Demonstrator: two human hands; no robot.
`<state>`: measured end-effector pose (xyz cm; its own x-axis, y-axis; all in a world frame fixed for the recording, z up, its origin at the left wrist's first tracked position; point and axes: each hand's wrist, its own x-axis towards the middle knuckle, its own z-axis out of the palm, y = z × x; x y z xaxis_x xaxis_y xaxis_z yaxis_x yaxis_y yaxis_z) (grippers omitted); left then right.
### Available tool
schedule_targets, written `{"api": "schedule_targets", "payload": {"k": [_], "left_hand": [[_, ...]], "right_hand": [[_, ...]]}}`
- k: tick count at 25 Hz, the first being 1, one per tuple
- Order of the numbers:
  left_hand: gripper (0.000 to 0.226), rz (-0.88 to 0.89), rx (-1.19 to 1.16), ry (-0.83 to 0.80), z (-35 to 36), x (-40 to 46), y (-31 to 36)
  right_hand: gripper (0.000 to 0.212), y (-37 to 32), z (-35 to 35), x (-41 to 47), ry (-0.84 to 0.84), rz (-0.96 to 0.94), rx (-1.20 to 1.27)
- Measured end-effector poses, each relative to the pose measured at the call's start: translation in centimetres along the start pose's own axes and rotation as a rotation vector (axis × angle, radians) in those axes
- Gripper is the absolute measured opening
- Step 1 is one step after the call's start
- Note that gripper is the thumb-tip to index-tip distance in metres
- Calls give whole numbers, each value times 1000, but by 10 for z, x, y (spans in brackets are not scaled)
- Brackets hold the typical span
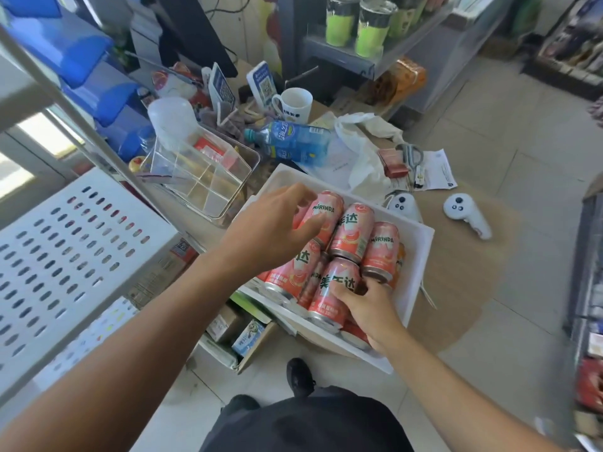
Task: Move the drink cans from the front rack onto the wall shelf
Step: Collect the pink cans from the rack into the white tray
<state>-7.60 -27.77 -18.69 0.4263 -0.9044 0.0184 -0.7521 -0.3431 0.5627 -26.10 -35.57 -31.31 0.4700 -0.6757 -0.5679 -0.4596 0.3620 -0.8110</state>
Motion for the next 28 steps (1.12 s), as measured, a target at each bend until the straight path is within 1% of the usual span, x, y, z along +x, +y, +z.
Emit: {"api": "schedule_targets", "payload": {"k": [3, 6, 9, 11, 12, 15, 18, 21, 23, 28], "left_hand": [[40, 2, -3, 6, 1, -2, -1], [39, 0, -17, 8, 1, -6, 0], [39, -9, -25, 8, 0, -11, 0], [38, -26, -32, 24, -4, -14, -1], [38, -33, -33, 39, -7, -16, -2], [36, -67, -28, 99, -25, -23, -8], [34, -119, -2, 207, -56, -38, -17], [33, -197, 63, 371, -97, -64, -29], [33, -269, 91, 481, -125, -88, -42], [27, -420, 153, 795, -203, -165, -72]], "right_hand": [[37, 1, -8, -1, -61, 4, -140], [46, -3, -21, -4, -123, -38, -416], [39, -27, -33, -10, -106, -110, -700], [36, -53, -33, -16, -73, -161, -806], [37, -67, -28, -20, -61, -221, -832], [34, -110, -6, -31, -40, -486, -915], [37, -149, 27, -42, -72, -729, -978], [45, -189, 72, -58, -130, -990, -1022], [47, -213, 110, -72, -165, -1145, -1024], [45, -268, 218, -125, -283, -1504, -908]]}}
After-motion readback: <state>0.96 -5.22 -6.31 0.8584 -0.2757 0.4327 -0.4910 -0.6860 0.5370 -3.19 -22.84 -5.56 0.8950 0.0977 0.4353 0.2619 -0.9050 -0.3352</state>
